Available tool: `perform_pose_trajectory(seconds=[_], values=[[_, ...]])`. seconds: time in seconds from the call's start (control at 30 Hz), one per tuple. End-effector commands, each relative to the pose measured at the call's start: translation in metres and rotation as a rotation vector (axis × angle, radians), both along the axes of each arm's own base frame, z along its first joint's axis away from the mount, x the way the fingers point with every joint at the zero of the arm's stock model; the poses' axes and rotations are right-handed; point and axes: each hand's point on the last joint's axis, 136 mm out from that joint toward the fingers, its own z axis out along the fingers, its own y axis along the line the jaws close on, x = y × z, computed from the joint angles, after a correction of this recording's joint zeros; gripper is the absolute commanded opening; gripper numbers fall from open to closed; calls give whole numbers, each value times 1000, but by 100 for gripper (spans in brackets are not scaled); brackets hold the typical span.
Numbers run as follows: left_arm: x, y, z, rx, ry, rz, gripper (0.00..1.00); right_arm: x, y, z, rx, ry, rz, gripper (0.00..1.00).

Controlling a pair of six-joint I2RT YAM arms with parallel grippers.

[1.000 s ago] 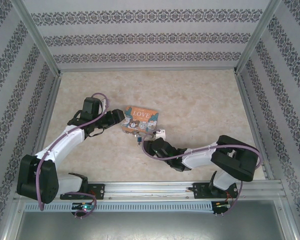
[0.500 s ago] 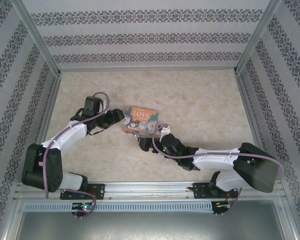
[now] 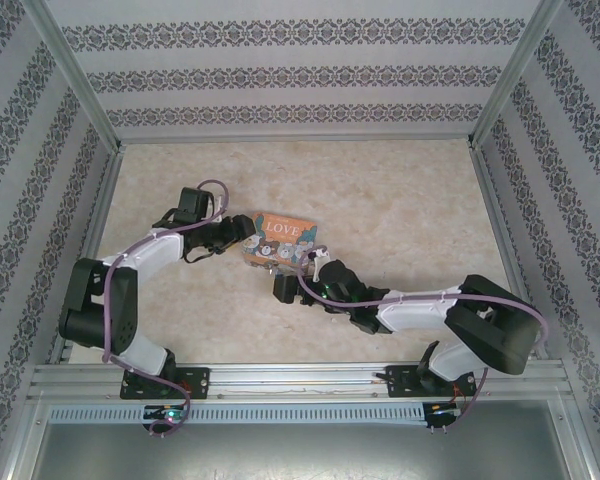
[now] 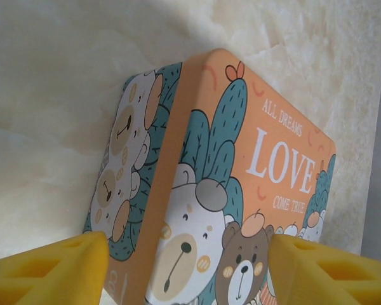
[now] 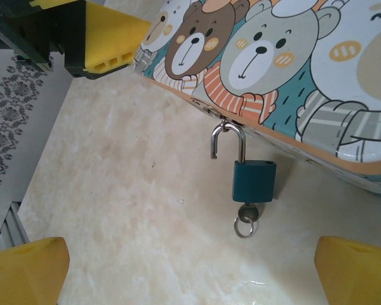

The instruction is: Unlock the padlock with the key

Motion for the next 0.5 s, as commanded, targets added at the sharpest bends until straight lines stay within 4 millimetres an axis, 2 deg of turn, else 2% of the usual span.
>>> perform_pose_trajectory(seconds=[0.0, 0.2, 0.47], values=[[14, -4, 11, -40, -49, -21, 66, 13, 10, 13, 31, -51, 3, 98], [6, -4, -6, -37, 7, -36, 63, 29, 7, 12, 33, -76, -17, 98], [-16, -4, -30, -31, 103, -33, 59, 52, 2, 14, 32, -85, -6, 98]])
